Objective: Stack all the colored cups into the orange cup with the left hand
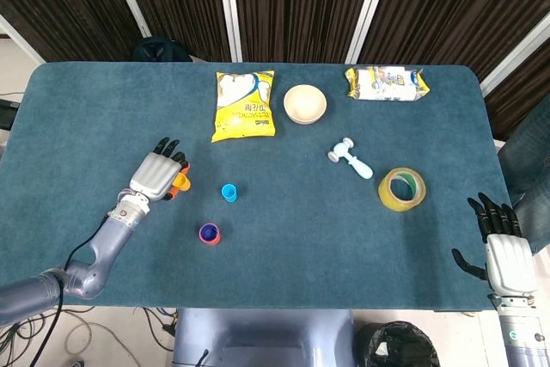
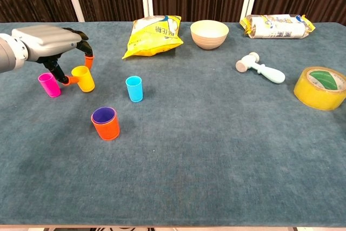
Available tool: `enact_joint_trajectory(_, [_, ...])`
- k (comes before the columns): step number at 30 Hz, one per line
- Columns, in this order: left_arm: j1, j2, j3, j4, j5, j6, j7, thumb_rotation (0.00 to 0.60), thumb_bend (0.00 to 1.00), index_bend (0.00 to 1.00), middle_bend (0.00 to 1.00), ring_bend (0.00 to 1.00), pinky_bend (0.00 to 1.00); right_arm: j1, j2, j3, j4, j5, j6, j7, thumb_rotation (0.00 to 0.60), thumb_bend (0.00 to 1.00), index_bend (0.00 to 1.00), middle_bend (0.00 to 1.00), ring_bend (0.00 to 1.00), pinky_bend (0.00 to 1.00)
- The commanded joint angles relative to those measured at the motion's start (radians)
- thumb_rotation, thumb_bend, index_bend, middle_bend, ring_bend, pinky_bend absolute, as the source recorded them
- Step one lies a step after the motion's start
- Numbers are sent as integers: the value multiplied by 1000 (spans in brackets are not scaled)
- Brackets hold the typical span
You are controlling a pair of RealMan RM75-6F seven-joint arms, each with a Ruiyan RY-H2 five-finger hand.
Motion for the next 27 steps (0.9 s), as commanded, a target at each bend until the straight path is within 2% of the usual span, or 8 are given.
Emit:
enact_joint_trajectory(1, [3,21,-6,-30,5,13,-9,600,338,481,264,0,5,-1,0,0,0,0,1,0,600,325,89,44,96,3])
enact_joint_trajectory(5, [8,66,-16,-110,24,35,-22,600,337,481,262,0,5,0,-1,0,-1,1,0,-2,600,325,90,44,96,3])
enact_joint_trajectory(9, [11,128,-21,-243,61,56,-35,600,337,477,259,0,5,1,-3,-2,-2,-1,-3,-7,600,325,90,44,96,3])
enact_joint_trajectory(14, [12,202,2,-408,111,64,2,600,336,467,249,0,4,-1,-2,-2,-6,-3,2,-8,600,325,90,44,96,2])
enact_joint_trajectory(18, [7,230,22,-497,126,66,60,600,335,467,245,0,3,-1,1,-2,-8,-5,3,-3,600,324,90,44,97,3])
enact_joint_trajectory(27, [-9,237,49,-582,82,57,157,600,335,467,245,0,2,-4,8,3,-10,-2,9,8,600,324,89,44,96,2])
